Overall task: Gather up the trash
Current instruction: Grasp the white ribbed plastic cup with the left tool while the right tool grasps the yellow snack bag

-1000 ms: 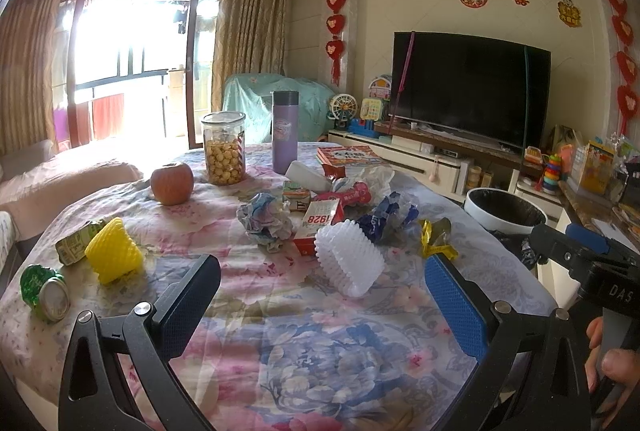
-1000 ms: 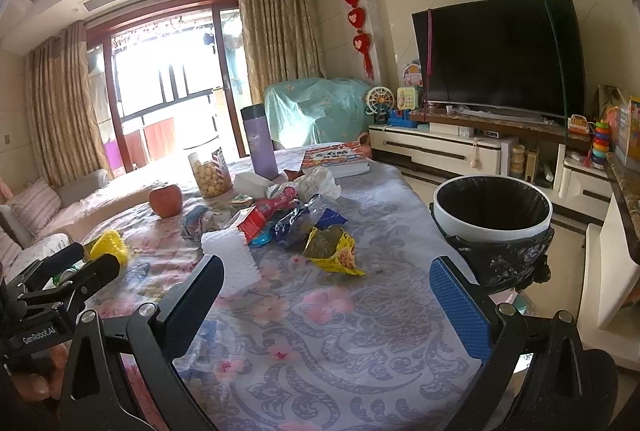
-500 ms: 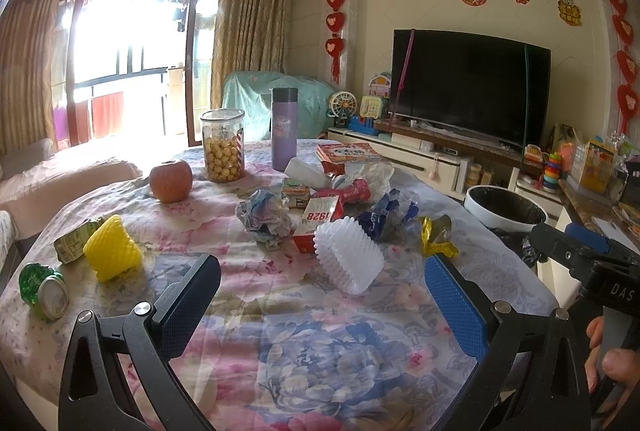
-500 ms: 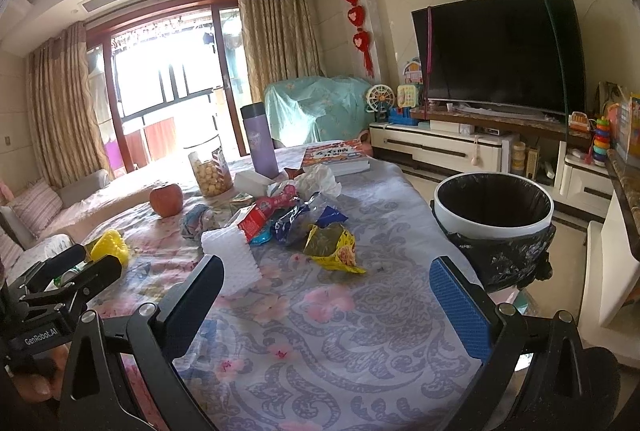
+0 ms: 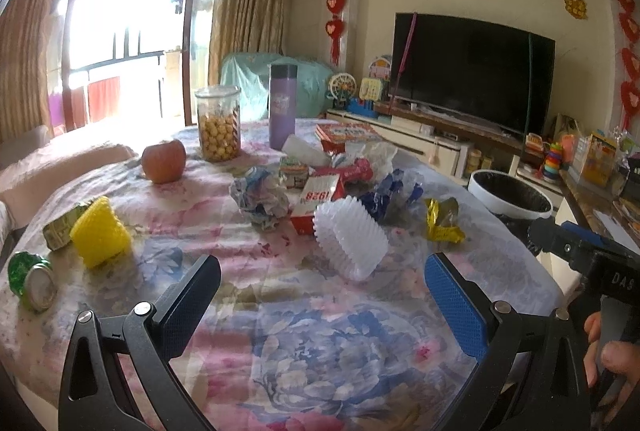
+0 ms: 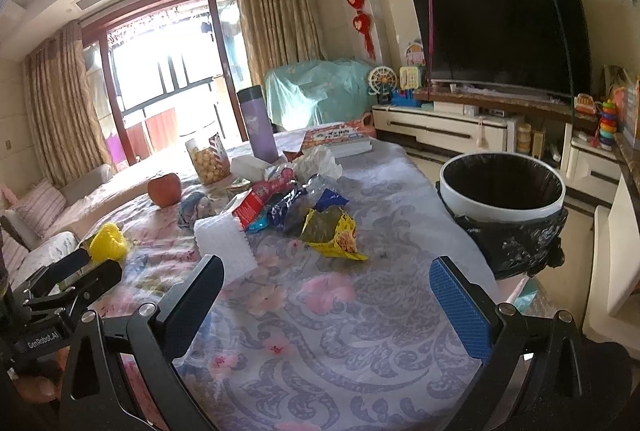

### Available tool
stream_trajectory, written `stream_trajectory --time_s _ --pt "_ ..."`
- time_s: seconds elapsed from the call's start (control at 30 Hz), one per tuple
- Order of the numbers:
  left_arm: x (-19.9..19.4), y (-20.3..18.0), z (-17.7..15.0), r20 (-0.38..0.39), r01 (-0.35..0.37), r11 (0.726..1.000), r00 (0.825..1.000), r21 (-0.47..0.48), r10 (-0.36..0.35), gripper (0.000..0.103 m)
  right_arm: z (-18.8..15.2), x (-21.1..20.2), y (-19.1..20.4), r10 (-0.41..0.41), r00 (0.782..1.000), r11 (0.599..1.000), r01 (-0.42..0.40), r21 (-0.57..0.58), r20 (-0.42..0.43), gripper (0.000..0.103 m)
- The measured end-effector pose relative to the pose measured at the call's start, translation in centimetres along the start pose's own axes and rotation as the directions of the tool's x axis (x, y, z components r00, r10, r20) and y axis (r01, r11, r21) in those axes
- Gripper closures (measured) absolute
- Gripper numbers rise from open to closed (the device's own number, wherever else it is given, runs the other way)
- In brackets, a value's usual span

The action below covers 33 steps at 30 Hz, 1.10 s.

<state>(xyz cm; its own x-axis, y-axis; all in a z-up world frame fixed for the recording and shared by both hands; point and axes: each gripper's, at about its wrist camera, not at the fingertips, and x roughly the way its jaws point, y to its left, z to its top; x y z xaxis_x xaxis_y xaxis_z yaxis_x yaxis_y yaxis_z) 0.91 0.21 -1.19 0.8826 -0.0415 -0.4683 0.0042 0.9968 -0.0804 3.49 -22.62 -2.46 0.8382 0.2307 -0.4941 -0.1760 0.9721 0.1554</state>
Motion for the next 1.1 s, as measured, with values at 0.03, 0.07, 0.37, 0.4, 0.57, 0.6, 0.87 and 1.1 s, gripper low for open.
stream_trajectory --time_s 0.03,0.07,0.37,0.4,0.57,0.6,0.87,1.1 --pt "0.4 0.0 0.1 -0.009 0.001 1.0 1.0 0.0 -0.001 0.001 0.0 0.3 -0.1 0.004 1.0 1.0 -0.004 0.003 -0.008 0.0" --pt "0.8 0.1 0.3 -0.018 0.004 1.0 1.0 0.001 -0.004 0.001 0.1 0.7 -0.3 0.014 1.0 1.0 -0.014 0.006 -0.023 0.0" --pt "5.6 0.6 1.4 -0.112 0.019 1.0 0.993 -0.014 -0.021 0.001 0.1 5.0 -1.5 0.048 0.99 0.999 -0.047 0.014 -0.132 0.0" --pt "6.4 0.9 1.5 -0.131 0.03 0.999 0.991 -0.027 -0.034 0.001 0.1 5.6 -1.6 0.048 0.988 0.999 -0.047 0.013 -0.143 0.0" --pt "9.4 1.1 2.1 -0.18 0.042 0.998 0.982 -0.045 -0.05 0.001 0.3 8.5 -2.1 0.059 0.978 0.998 -0.059 0.005 -0.202 0.0" --pt "10.2 1.0 2.4 -0.192 0.046 0.998 0.98 -0.046 -0.054 0.001 0.3 9.1 -2.1 0.061 0.975 0.998 -0.062 0.002 -0.213 0.0" --pt "14.5 0.4 3.5 -0.255 0.047 0.998 0.965 -0.036 -0.054 0.013 0.8 13.6 -2.7 0.045 0.948 0.998 -0.054 -0.019 -0.315 0.006" --pt "15.7 -0.5 3.4 -0.282 0.098 0.995 0.954 -0.013 -0.098 0.058 1.1 14.8 -2.4 0.078 0.93 0.995 -0.094 -0.028 -0.359 0.051"
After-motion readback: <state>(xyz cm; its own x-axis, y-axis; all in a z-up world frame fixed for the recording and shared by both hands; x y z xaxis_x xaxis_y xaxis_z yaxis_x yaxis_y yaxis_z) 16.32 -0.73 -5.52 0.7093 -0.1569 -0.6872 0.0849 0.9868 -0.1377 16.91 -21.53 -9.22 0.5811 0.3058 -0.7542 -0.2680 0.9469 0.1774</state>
